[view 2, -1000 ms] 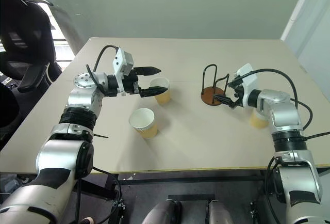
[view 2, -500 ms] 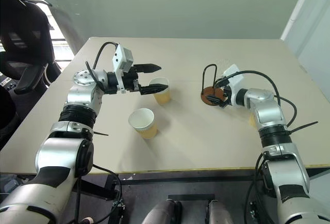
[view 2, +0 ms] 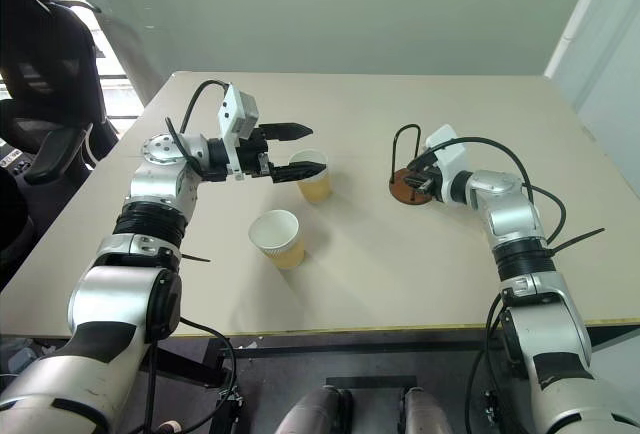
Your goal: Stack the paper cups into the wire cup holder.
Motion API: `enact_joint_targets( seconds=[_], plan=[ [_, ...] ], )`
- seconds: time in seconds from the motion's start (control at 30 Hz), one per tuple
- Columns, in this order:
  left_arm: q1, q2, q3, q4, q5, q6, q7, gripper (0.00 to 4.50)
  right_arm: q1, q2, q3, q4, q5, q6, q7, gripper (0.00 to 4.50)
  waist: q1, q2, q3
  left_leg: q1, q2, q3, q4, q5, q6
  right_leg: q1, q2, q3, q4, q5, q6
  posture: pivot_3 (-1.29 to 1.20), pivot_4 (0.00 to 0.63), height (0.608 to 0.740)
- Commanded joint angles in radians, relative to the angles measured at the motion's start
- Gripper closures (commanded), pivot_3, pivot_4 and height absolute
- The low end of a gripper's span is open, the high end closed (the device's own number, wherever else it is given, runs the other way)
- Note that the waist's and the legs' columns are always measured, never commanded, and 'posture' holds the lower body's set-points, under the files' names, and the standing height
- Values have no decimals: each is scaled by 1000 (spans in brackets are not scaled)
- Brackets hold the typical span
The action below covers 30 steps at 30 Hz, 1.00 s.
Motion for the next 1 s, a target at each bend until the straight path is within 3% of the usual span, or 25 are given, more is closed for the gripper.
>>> enact_joint_targets(
  seconds=[0.03,0.07,0.27,0.67,1.0],
  plan=[
    [-33,12,15,-7,-4,0,-3,0,-27,-6,-4,-15,0,-8,9,4257,0,0,0,0,0,0,0,0,0,0,0,0,0,0,0,0,150,740],
    [-33,12,15,-7,-5,1,-3,0,-26,-6,-3,-14,-1,-8,12,4488,0,0,0,0,0,0,0,0,0,0,0,0,0,0,0,0,150,740],
    [-30,12,13,-5,-4,4,-7,0,-27,-21,9,-17,4,-34,78,4488,0,0,0,0,0,0,0,0,0,0,0,0,0,0,0,0,150,740],
    [-29,14,13,-2,-3,12,-17,0,-22,-94,45,-155,96,-35,437,4488,0,0,0,-1,0,0,0,0,0,0,0,0,0,-1,-1,0,150,740],
    [-36,18,14,-1,-1,17,-17,0,-14,-139,105,-246,122,19,606,4488,-2,0,0,0,0,0,0,1,2,0,0,0,0,-1,-2,0,150,740]
  ],
)
